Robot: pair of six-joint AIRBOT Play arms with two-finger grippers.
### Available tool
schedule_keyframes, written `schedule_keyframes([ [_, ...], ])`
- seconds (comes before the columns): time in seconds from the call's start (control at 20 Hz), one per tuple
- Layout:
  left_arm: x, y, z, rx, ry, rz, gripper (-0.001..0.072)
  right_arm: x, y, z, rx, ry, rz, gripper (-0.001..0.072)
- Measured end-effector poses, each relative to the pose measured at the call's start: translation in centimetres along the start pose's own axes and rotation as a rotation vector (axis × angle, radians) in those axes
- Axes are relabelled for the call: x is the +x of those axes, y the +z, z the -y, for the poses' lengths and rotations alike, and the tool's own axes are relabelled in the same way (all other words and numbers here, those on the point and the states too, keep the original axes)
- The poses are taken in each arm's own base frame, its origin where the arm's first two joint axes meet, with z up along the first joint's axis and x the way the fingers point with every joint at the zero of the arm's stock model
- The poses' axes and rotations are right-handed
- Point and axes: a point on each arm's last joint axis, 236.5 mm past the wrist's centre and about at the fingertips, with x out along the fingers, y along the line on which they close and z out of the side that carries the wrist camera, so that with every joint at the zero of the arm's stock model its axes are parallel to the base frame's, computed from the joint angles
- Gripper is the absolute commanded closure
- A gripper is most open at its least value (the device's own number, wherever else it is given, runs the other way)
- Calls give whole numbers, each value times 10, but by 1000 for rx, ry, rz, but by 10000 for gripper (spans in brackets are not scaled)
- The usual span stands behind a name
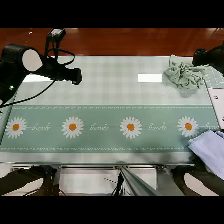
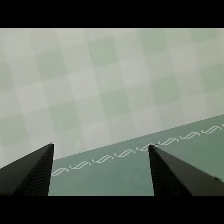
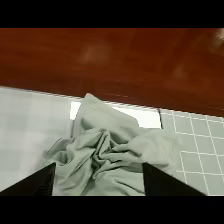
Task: Fold the shirts.
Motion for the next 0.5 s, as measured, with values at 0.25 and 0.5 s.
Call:
schedule_keyframes([
  [0.25,3,-1,0,0,1,-6,-13,69,-78,50,336,-86,-148,119],
  [0.5,12,-6,4,-10,-15,-36,-13,113,-164,66,627,-123,-306,119],
])
